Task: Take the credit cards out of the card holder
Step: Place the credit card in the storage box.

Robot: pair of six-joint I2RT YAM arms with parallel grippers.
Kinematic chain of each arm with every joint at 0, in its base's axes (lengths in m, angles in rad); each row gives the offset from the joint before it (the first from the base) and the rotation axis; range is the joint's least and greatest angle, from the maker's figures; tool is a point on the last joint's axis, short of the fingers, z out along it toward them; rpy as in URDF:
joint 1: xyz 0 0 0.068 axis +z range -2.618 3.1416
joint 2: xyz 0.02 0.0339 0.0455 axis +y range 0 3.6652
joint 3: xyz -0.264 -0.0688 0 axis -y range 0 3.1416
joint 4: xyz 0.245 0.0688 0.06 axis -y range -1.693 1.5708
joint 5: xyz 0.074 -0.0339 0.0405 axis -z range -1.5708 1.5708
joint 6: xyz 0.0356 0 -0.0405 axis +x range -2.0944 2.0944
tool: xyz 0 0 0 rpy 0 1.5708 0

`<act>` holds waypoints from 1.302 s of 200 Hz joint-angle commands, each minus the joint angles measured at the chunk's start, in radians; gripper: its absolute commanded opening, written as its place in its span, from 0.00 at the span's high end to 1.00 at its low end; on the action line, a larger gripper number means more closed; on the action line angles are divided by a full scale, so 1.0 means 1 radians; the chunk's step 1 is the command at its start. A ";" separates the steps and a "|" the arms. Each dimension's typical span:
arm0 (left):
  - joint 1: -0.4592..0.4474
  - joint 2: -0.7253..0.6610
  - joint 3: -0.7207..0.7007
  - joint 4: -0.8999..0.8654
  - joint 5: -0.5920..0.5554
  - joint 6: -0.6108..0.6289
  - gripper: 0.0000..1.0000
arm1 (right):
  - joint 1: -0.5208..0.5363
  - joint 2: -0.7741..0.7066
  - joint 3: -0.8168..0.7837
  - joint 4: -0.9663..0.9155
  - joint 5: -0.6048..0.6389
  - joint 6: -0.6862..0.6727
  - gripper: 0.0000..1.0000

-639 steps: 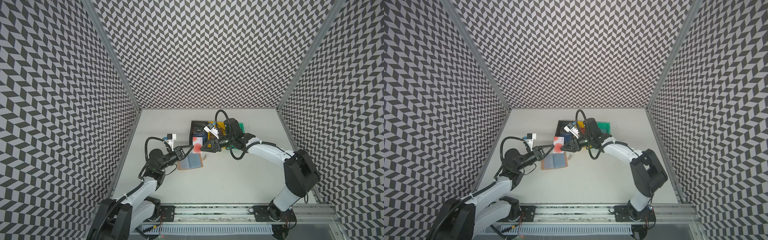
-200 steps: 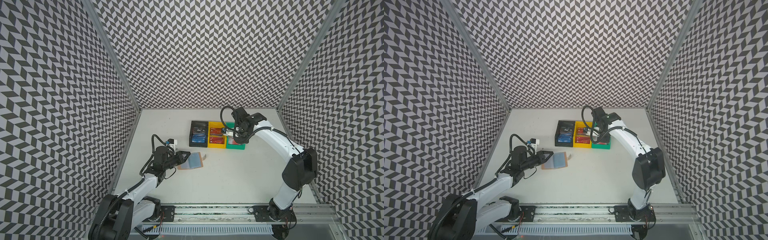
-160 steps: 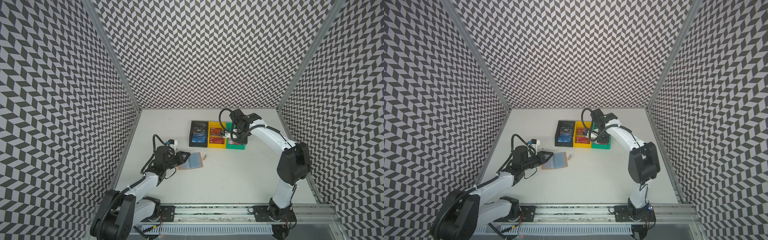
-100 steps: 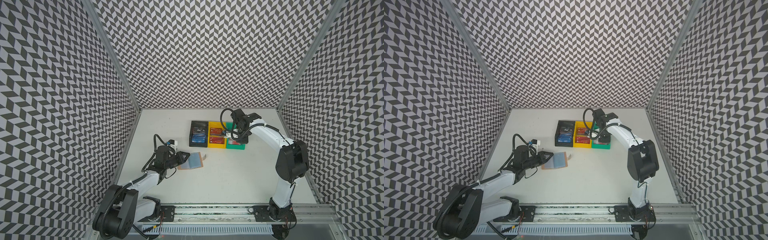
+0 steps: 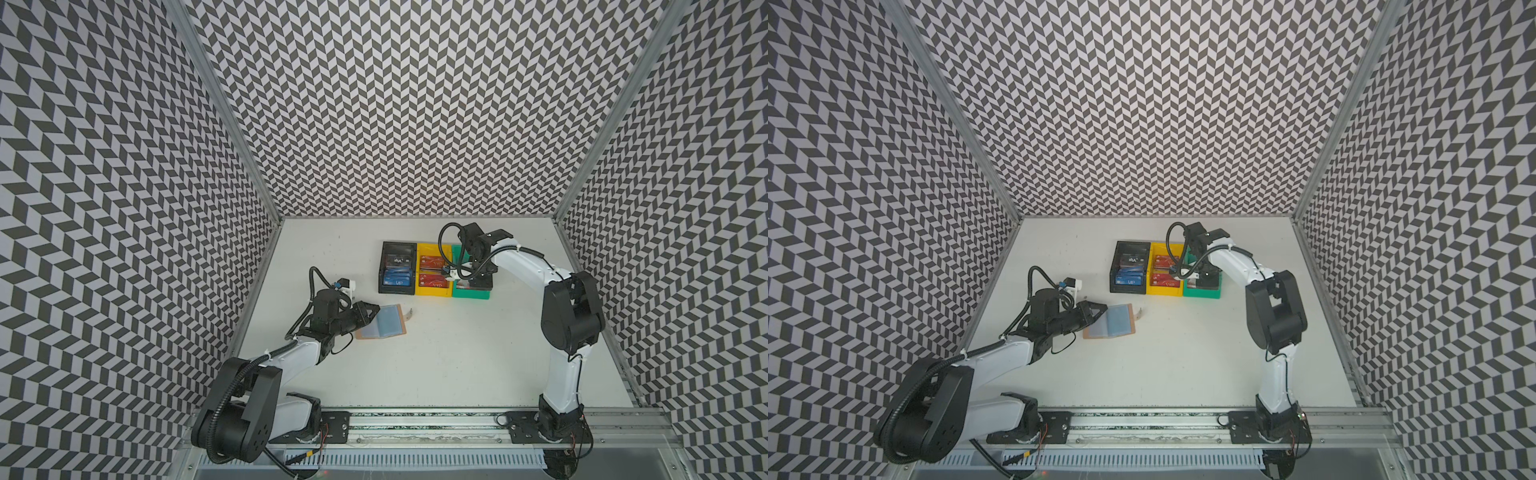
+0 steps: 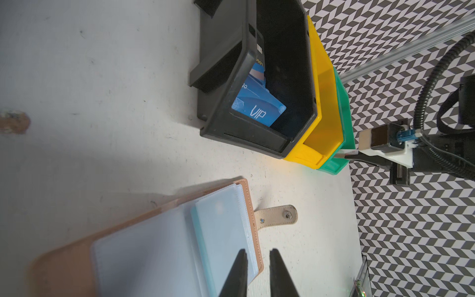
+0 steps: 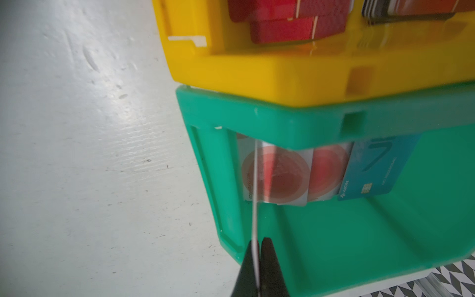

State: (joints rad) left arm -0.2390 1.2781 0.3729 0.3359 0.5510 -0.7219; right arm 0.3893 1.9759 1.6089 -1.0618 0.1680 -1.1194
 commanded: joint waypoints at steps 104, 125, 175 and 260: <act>0.017 0.047 0.035 0.035 0.000 0.026 0.81 | -0.004 0.069 0.011 0.022 -0.023 -0.019 0.96; 0.016 0.052 0.039 0.033 0.003 0.029 0.82 | -0.005 0.077 0.018 0.026 -0.020 -0.018 0.94; 0.016 0.055 0.036 0.029 -0.003 0.033 0.82 | -0.006 0.075 0.035 0.040 -0.014 -0.017 0.84; 0.018 0.067 0.003 0.032 -0.017 0.041 0.82 | -0.024 0.055 0.055 0.049 -0.018 -0.009 0.74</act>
State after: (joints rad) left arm -0.2283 1.3407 0.3874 0.3473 0.5453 -0.6968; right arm 0.3740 2.0430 1.6333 -1.0229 0.1638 -1.1221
